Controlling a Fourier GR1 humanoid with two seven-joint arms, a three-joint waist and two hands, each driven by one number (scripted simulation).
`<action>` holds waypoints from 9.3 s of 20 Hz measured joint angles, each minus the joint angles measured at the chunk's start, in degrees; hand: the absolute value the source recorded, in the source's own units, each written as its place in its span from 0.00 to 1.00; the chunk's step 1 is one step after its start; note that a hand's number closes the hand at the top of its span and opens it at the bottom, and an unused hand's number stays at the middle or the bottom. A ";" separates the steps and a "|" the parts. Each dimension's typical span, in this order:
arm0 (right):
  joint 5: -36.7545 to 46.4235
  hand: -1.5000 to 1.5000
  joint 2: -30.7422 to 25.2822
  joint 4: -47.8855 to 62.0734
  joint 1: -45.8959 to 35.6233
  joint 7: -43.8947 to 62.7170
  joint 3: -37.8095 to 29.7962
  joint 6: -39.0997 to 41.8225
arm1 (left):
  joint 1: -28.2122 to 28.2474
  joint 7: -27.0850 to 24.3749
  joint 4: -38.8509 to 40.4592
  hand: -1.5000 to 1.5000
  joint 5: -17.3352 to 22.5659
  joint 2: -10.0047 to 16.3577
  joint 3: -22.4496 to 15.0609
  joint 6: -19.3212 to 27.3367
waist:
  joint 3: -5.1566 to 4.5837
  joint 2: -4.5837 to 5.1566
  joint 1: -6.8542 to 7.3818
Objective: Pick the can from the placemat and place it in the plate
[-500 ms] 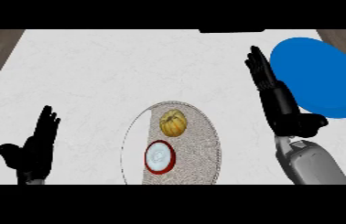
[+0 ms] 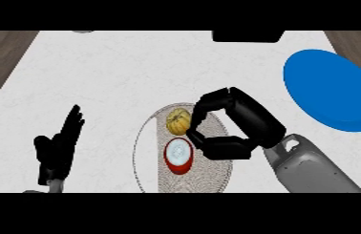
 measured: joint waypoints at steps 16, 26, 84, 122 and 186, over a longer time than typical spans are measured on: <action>3.51 0.00 5.52 17.04 4.81 -23.42 8.17 8.31 | -5.24 9.15 -1.25 0.50 -3.17 -2.32 -3.16 2.27 | 0.48 1.22 -0.15; 16.21 0.00 3.38 12.94 -6.84 -7.63 11.58 14.66 | -4.36 9.97 -2.30 0.50 -4.71 -3.10 -3.05 2.58 | 0.38 0.92 -0.52; 50.78 1.00 10.71 33.19 -3.05 2.19 -19.35 11.06 | -1.22 13.46 -5.90 0.50 -15.15 -10.59 8.33 -5.82 | 0.53 1.23 -2.67; 49.56 1.00 -12.16 70.80 -16.07 -0.81 -51.69 -12.86 | -3.76 15.22 -5.97 0.50 -18.41 -13.99 8.36 -8.35 | 0.55 1.79 0.98; 23.45 0.00 -21.36 86.11 -5.12 -37.88 -71.44 7.46 | -4.85 14.40 -4.31 0.50 -19.76 -15.45 10.96 -10.97 | 0.76 2.14 1.49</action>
